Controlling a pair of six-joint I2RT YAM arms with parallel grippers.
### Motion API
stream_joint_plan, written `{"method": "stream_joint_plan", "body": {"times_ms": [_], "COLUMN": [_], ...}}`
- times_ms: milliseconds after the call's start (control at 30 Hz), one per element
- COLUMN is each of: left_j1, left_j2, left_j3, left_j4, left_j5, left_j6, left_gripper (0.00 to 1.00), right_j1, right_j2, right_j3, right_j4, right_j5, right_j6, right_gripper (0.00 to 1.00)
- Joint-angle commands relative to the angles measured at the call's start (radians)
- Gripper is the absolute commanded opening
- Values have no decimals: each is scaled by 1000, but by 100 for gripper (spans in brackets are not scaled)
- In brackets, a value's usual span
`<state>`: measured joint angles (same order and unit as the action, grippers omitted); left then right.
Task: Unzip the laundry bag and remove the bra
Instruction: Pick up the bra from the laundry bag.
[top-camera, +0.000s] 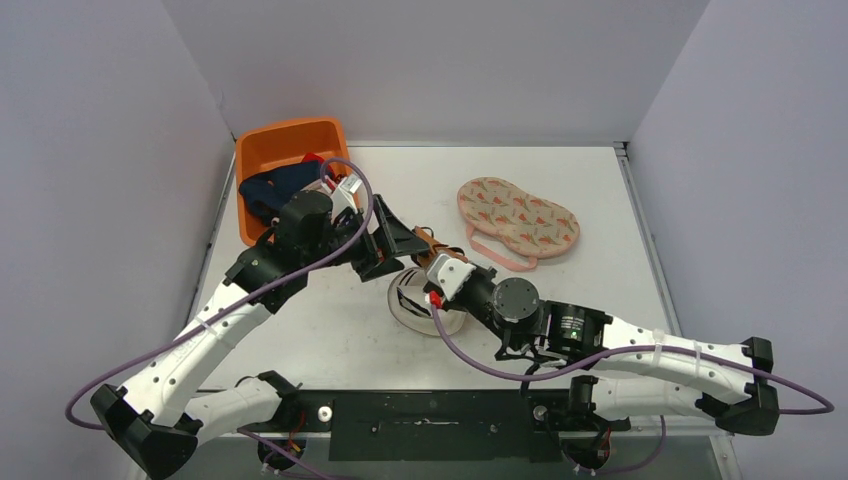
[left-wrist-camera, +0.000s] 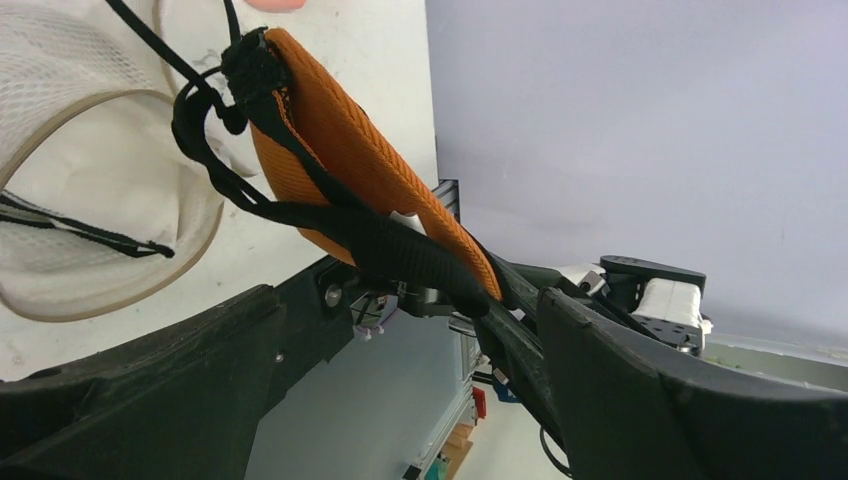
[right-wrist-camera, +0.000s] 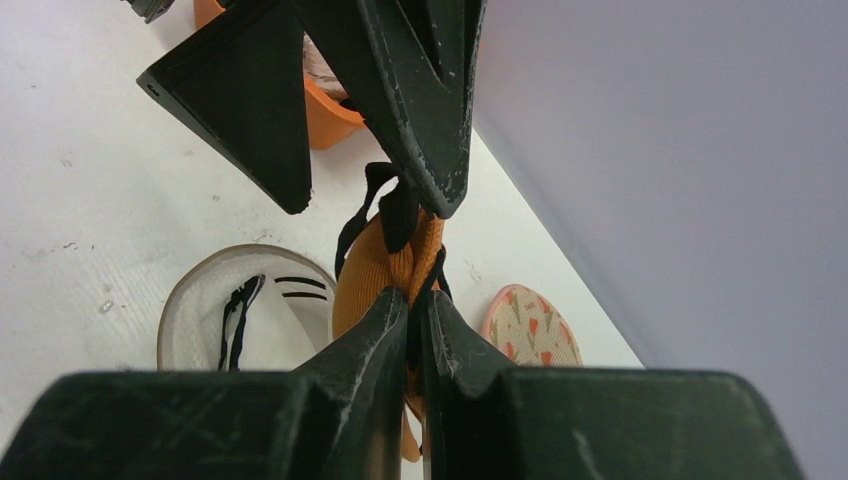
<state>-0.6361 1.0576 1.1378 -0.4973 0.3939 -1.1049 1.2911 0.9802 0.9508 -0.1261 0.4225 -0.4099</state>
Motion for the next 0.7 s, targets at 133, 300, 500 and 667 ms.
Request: {"method": "stream_joint_plan", "body": {"times_ms": [133, 300, 500, 667], "left_j1": [0, 0, 15, 39], "left_j2": [-23, 15, 46, 51], "left_j3": [-22, -66, -104, -140], "left_j4": [70, 160, 234, 291], "left_j5": [-22, -16, -20, -23], "left_j6": [-48, -105, -148, -181], "left_gripper": [96, 96, 96, 99], "right_j1": [43, 64, 94, 117], "right_j2": [26, 33, 27, 16], "right_j3": [9, 0, -20, -40], "right_j4": [87, 101, 111, 108], "right_j5": [65, 68, 75, 77], "right_j6": [-52, -55, -55, -46], "right_gripper": [5, 5, 5, 5]}}
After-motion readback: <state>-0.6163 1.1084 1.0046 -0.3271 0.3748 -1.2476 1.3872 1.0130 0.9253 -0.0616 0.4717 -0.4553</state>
